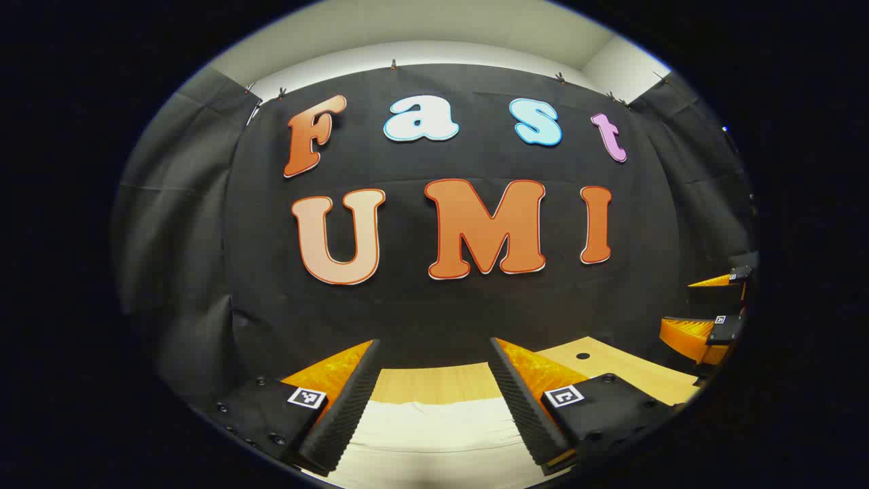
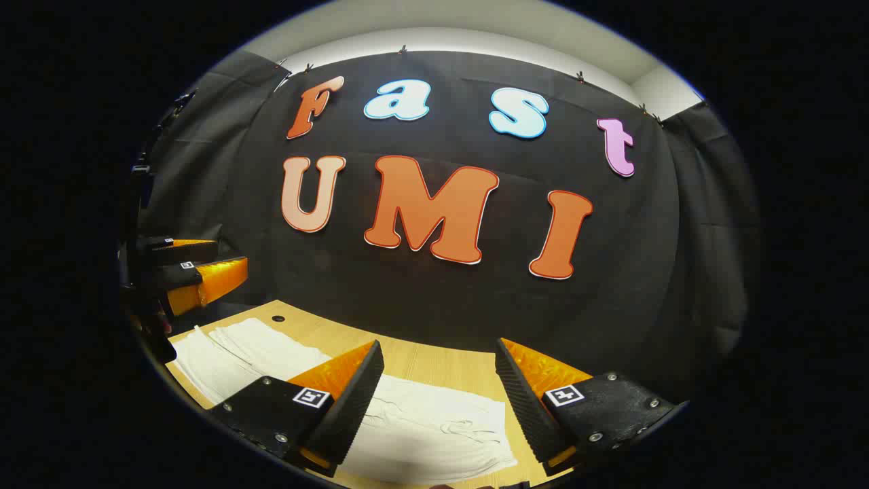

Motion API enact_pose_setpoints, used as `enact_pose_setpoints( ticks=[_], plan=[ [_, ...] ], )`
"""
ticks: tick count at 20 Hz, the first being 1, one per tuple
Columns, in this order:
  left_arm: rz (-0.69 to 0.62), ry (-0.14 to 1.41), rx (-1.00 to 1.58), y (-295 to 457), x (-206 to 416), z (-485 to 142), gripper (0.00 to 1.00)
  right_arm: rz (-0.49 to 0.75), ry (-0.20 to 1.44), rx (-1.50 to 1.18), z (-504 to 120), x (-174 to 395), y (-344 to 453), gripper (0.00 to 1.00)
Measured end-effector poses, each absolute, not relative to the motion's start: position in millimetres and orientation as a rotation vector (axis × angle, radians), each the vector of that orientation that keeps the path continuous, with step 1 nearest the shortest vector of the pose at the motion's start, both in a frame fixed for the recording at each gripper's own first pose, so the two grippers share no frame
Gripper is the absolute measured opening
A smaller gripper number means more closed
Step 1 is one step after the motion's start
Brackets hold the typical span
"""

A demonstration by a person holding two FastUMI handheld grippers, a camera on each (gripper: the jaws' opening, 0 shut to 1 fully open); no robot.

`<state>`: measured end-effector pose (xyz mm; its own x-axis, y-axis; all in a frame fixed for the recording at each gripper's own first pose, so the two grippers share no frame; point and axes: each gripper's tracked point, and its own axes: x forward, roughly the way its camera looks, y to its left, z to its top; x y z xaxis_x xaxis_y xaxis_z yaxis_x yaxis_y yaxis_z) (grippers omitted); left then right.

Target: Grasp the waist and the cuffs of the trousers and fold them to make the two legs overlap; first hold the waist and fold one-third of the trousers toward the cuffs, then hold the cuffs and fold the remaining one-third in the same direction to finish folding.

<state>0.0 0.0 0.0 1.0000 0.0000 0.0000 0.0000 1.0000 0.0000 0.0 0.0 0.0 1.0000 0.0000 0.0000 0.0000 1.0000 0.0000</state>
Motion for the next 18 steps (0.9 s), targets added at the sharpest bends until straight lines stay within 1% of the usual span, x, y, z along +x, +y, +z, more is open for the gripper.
enact_pose_setpoints(
  ticks=[10, 18],
  plan=[
    [0.037, 0.001, 0.015, 44, 0, -5, 1.0, -0.053, 0.024, 0.002, -3, 3, 4, 0.99],
    [-0.001, -0.013, 0.035, 82, 10, -15, 1.0, -0.141, 0.069, 0.016, -7, 7, 14, 0.99]
  ],
)
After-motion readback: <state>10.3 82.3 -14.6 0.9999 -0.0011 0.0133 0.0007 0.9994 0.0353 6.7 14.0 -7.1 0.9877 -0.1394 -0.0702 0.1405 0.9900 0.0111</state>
